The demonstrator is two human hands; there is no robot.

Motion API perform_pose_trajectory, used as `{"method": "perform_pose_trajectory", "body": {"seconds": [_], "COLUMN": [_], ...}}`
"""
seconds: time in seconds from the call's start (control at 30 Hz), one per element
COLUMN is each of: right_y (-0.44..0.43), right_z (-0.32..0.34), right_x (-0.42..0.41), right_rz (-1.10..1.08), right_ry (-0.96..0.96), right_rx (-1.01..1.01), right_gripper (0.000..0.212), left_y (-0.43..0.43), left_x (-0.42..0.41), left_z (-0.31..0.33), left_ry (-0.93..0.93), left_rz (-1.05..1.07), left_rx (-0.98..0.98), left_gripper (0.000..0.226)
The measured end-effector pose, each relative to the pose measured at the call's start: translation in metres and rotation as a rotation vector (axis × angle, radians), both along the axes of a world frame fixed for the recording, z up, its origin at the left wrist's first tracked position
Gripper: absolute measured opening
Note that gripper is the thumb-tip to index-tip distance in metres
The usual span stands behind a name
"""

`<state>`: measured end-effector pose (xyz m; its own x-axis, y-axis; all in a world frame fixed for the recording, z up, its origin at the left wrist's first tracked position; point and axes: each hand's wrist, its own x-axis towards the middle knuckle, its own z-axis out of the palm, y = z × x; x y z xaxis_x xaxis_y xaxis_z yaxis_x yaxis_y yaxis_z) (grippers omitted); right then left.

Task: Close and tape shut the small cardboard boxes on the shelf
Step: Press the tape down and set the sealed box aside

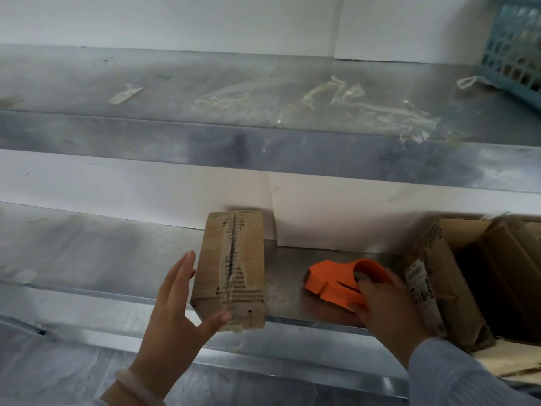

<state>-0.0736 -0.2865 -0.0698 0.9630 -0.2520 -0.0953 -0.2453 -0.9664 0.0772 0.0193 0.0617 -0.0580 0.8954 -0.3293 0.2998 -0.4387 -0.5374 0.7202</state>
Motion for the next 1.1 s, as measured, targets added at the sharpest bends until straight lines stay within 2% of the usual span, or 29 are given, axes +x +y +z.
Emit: {"method": "perform_pose_trajectory", "body": {"seconds": [0.13,0.23,0.33,0.43,0.53,0.6,0.7,0.77,0.87,0.9,0.97,1.03,1.1], "right_y": [0.010,0.032,0.060,0.084,0.102,0.108,0.117,0.122,0.127,0.128,0.131,0.133,0.134], "right_z": [0.002,0.019,0.037,0.049,0.057,0.058,0.059,0.058,0.057,0.057,0.057,0.058,0.059], "right_x": [-0.022,-0.034,-0.039,-0.040,-0.037,-0.038,-0.040,-0.042,-0.045,-0.046,-0.048,-0.049,-0.050], "right_rz": [0.116,0.269,0.306,0.364,0.412,0.389,0.336,0.319,0.274,0.268,0.264,0.262,0.256], "right_ry": [-0.277,-0.618,-0.783,-0.836,-0.872,-0.885,-0.887,-0.892,-0.883,-0.884,-0.882,-0.879,-0.884], "right_rx": [0.072,0.067,0.092,0.123,0.132,0.144,0.170,0.172,0.184,0.188,0.194,0.202,0.203], "right_gripper": [0.069,0.051,0.038,0.025,0.025,0.029,0.037,0.036,0.048,0.050,0.051,0.050,0.052], "left_y": [-0.002,-0.007,-0.012,-0.019,-0.024,-0.022,-0.012,-0.006,0.000,0.002,0.004,0.004,0.005], "left_x": [-0.001,-0.002,0.001,0.003,0.001,0.001,0.003,0.003,0.004,0.006,0.008,0.009,0.009], "left_z": [0.016,0.039,0.068,0.100,0.123,0.132,0.136,0.135,0.132,0.132,0.134,0.138,0.143], "left_ry": [-0.143,-0.278,-0.342,-0.209,-0.002,0.051,0.057,0.084,0.161,0.154,0.016,-0.122,-0.183], "left_rz": [0.038,-0.013,-0.161,-0.413,-0.676,-0.784,-0.789,-0.772,-0.721,-0.698,-0.683,-0.712,-0.744], "left_rx": [0.013,-0.017,-0.052,-0.107,-0.124,-0.171,-0.222,-0.267,-0.353,-0.345,-0.261,-0.188,-0.171], "left_gripper": [0.090,0.068,0.046,0.039,0.053,0.063,0.064,0.051,0.032,0.027,0.019,0.019,0.021]}}
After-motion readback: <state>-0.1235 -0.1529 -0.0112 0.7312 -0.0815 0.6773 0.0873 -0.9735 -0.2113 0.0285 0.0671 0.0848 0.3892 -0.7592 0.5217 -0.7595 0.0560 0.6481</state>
